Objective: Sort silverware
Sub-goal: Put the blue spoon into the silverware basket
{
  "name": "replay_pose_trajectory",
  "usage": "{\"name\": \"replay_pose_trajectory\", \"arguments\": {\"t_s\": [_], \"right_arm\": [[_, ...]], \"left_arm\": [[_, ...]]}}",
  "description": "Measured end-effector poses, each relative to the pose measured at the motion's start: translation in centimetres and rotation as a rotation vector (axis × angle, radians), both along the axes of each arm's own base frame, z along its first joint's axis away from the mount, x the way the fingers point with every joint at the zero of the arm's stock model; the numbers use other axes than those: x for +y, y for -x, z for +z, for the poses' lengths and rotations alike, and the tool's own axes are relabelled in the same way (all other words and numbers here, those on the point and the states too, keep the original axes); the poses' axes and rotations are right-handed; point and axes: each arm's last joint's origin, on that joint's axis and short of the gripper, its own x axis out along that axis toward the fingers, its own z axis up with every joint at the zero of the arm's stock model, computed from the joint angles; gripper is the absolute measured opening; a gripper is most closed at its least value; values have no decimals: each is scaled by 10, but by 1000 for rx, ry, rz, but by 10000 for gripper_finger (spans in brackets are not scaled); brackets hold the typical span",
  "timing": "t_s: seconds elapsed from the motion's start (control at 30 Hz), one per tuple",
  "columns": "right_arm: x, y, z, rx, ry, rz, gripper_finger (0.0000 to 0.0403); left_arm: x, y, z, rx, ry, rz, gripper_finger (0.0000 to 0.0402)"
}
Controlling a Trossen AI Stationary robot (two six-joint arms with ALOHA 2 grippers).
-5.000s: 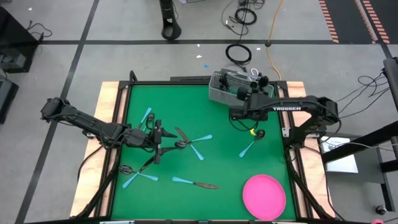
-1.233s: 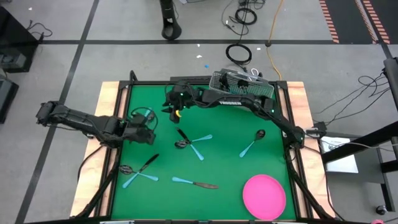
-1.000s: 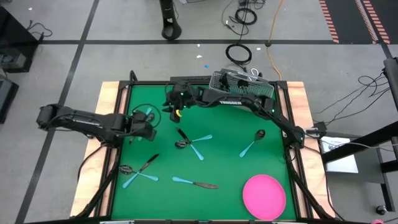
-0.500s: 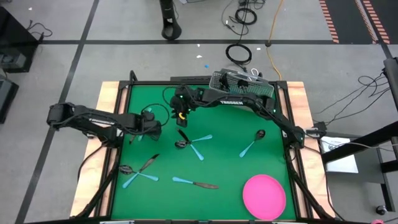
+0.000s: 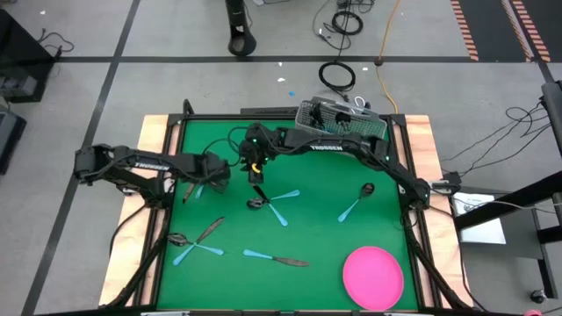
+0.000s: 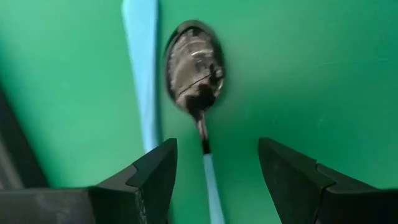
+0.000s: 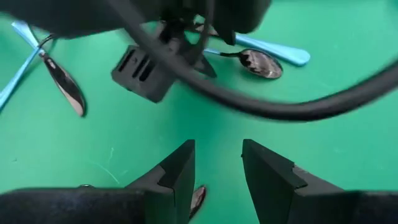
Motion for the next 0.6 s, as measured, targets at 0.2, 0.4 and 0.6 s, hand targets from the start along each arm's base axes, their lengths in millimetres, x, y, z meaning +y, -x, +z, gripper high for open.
{"name": "replay_pose_trajectory", "arguments": {"t_s": [0.2,0.4,0.6], "right_arm": [[0,2,-2,32,-8,-2,123],[5,1,-2,34,-9,9,123],[10,2,-4,54,-7,24,123]], "left_arm": [[9,7,-11,-39,47,14,181],[12,7,-12,-54,61,-29,111],[12,5,-10,-57,56,-64,32]]}}
